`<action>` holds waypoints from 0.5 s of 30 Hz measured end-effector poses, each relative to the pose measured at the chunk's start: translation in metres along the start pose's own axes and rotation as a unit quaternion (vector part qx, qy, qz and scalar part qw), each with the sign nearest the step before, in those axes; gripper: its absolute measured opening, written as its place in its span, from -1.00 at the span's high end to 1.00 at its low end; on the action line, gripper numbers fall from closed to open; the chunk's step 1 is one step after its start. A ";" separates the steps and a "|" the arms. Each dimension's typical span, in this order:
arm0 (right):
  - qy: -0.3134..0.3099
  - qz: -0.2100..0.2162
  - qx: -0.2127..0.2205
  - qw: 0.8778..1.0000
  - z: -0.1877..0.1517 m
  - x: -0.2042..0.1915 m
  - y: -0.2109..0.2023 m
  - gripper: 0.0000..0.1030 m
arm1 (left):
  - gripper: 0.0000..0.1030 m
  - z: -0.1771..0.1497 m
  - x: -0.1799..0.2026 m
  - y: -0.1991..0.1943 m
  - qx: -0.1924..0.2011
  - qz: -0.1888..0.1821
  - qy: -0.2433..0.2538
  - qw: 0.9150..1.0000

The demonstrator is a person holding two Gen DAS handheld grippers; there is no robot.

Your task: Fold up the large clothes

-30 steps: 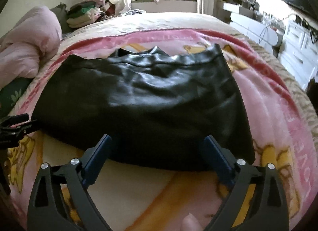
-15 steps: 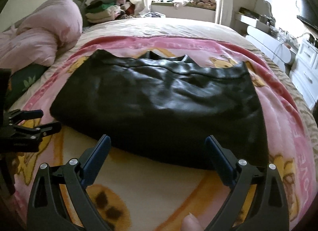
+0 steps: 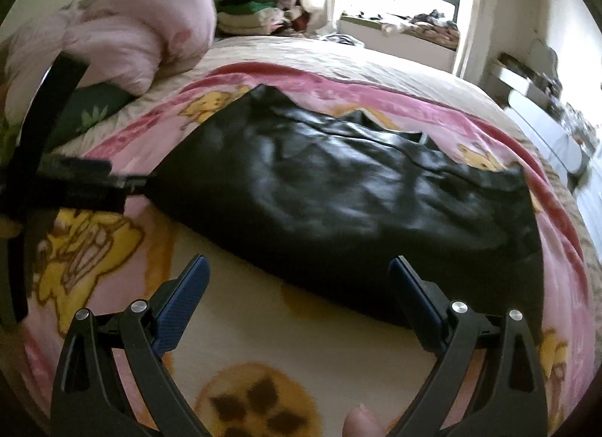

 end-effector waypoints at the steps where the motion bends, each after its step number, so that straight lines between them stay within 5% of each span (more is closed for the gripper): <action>1: -0.012 -0.001 -0.005 1.000 0.000 -0.006 0.005 -0.85 | -0.84 0.001 -0.002 0.000 0.000 0.001 -0.001 1.000; 9: -0.079 -0.032 -0.018 0.996 -0.001 -0.036 0.031 -0.85 | -0.84 0.012 -0.012 0.001 0.003 0.006 -0.008 1.000; 15: 0.008 -0.070 0.017 0.997 0.008 0.005 0.021 -0.78 | -0.84 0.025 -0.009 0.009 0.005 0.011 0.004 1.000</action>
Point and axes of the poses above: each gripper's, at about its wrist camera, not at the fingertips, and y roughly the way its jaws point, x to its right, z to its top, the point moved 2 cm from there along y, roughly the way its jaws point, and after that the axes turned 10 degrees about z, right-handed, at the moved point
